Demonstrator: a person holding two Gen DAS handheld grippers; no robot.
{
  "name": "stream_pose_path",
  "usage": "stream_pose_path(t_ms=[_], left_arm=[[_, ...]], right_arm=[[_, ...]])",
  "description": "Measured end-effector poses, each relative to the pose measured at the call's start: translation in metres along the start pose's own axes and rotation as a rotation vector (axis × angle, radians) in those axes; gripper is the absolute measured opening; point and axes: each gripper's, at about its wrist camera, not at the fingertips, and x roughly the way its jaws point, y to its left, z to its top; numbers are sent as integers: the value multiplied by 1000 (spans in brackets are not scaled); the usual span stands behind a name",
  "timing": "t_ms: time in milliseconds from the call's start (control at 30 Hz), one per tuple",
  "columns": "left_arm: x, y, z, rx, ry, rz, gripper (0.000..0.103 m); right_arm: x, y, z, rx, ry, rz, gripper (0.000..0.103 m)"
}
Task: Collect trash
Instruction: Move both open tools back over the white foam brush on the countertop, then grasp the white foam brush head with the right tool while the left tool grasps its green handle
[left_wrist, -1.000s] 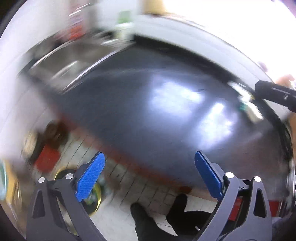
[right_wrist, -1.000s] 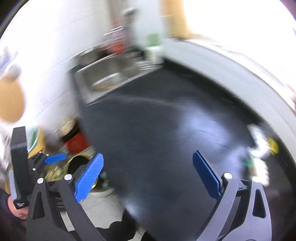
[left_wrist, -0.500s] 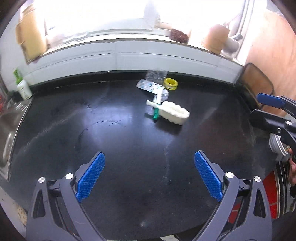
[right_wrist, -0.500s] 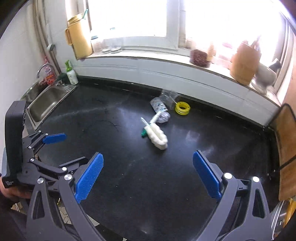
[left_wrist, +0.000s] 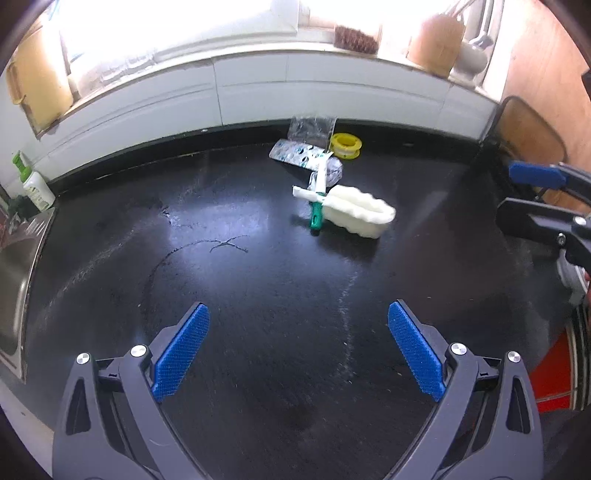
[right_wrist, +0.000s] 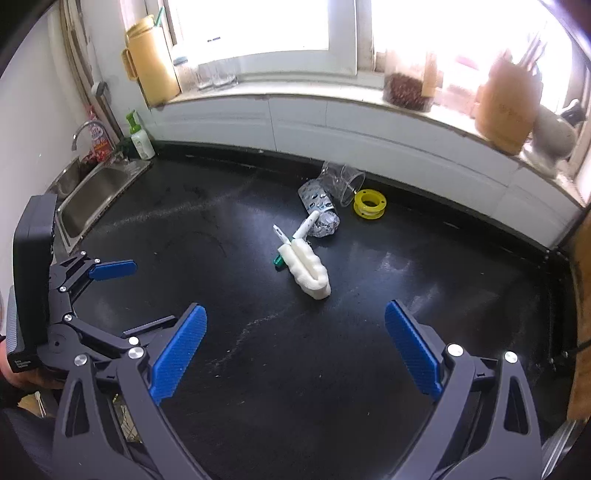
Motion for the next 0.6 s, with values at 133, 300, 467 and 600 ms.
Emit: stream_pose_path(t_ms=[133, 300, 467, 600], left_arm=[[29, 8, 6, -7, 26, 3, 95], [67, 15, 15, -25, 24, -14, 95], [105, 14, 19, 48, 65, -7, 95], [126, 19, 22, 63, 97, -36, 95]], right_arm=[[43, -10, 3, -45, 40, 14, 94], [106, -18, 6, -97, 101, 38, 94], [165, -24, 7, -139, 172, 67, 94], [193, -30, 12, -160, 197, 87, 87]])
